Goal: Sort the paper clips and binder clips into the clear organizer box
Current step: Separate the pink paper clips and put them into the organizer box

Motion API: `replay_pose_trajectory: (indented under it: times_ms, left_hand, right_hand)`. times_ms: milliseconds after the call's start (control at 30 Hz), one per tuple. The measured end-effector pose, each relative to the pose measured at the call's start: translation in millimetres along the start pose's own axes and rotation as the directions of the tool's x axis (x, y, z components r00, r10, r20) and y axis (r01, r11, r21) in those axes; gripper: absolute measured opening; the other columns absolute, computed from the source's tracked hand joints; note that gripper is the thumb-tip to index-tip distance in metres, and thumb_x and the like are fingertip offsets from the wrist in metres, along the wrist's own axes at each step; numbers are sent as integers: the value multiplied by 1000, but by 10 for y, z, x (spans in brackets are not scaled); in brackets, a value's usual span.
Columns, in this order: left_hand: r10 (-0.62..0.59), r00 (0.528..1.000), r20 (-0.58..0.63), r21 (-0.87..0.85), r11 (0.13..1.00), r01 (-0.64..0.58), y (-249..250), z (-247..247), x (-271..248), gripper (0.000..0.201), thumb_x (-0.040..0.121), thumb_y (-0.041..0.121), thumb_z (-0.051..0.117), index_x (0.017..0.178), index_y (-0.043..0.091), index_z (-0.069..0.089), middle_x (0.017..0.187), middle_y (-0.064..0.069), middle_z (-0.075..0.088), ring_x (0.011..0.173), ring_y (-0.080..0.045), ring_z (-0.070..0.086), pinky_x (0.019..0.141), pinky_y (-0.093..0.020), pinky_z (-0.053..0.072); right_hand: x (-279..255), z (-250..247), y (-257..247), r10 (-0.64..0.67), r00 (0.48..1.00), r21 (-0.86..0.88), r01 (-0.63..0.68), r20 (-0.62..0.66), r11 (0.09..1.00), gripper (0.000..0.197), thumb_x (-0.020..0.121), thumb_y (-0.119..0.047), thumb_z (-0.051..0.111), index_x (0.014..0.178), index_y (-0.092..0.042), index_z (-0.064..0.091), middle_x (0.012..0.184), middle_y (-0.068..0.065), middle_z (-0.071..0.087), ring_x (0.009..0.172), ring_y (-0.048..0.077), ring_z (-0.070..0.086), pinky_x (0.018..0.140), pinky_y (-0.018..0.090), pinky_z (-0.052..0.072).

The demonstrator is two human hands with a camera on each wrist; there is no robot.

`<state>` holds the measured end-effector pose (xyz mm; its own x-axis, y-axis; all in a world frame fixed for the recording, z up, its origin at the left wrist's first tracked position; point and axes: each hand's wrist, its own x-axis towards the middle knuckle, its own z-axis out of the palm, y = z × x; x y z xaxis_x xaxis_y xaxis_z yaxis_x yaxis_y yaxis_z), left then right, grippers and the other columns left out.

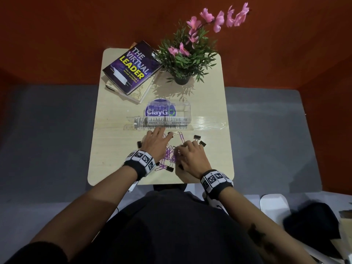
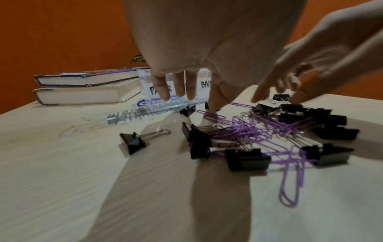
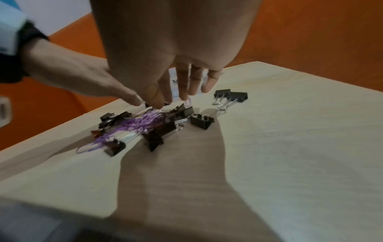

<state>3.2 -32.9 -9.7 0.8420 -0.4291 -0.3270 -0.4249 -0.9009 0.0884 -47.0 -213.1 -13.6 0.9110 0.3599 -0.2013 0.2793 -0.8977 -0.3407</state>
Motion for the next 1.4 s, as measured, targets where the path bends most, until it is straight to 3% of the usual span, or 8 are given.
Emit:
replay_pose_trajectory:
  times_ms: [133,300,533,733,867,1000,1300,1400]
  left_hand:
    - [-1,1000,-25,-14,1000,1,2,82,-162,52,78,10,61,128,14,50,129,-13,51,118,-31,43,93,-45,40]
    - [-17,998,-63,-56,998,14,-122,147,-292,47,82,16,58,129,15,50,125,-8,57,112,-30,48,87,-47,44]
    - [-74,990,-121,-168,984,53,-184,252,-508,65,79,46,68,131,16,45,121,-8,53,109,-28,48,87,-43,43]
    - [-182,978,-105,-206,966,158,-368,314,-725,70,74,42,76,131,14,46,123,-12,54,110,-31,50,85,-45,45]
    - [-187,976,-113,-214,964,160,-392,327,-782,56,79,38,73,126,15,51,121,-11,54,108,-31,50,85,-44,44]
    - [-125,985,-117,-186,977,102,-407,401,-797,42,82,32,71,121,20,57,117,-12,56,105,-30,52,82,-44,45]
    - [-253,952,-170,-186,957,221,-486,410,-886,40,86,29,66,122,12,58,113,-14,60,102,-33,54,79,-47,46]
    - [-158,968,-195,-153,980,129,-445,411,-904,36,83,30,70,114,14,60,106,-10,61,95,-30,54,77,-45,44]
  right_hand:
    - [155,-69,48,154,988,6,-154,3,988,33,82,-26,58,114,-15,57,108,12,56,98,32,48,81,45,44]
    - [169,0,-5,-38,995,-46,42,89,998,29,80,-26,62,109,-25,61,105,6,54,94,29,46,79,44,43]
    - [0,42,183,5,1000,73,-4,-1,997,35,80,-26,72,113,-19,61,102,9,57,90,28,49,73,38,44]
    - [-114,40,441,92,989,138,-77,-112,987,39,77,-9,72,114,-15,61,102,9,59,89,27,50,70,36,47]
    - [-150,65,270,-55,994,128,68,-99,990,29,81,-32,72,103,-15,62,99,6,57,86,23,47,70,33,42]
    - [-181,181,150,-220,975,56,221,-37,974,13,73,-17,68,86,-17,65,83,4,55,73,22,44,63,33,39]
    - [-292,52,420,-152,980,85,163,-129,983,7,81,-20,67,82,-15,71,85,4,62,74,24,49,62,37,41]
    - [-241,62,440,-97,987,95,109,-129,989,10,85,-22,65,90,-14,68,92,5,62,81,24,50,66,38,44]
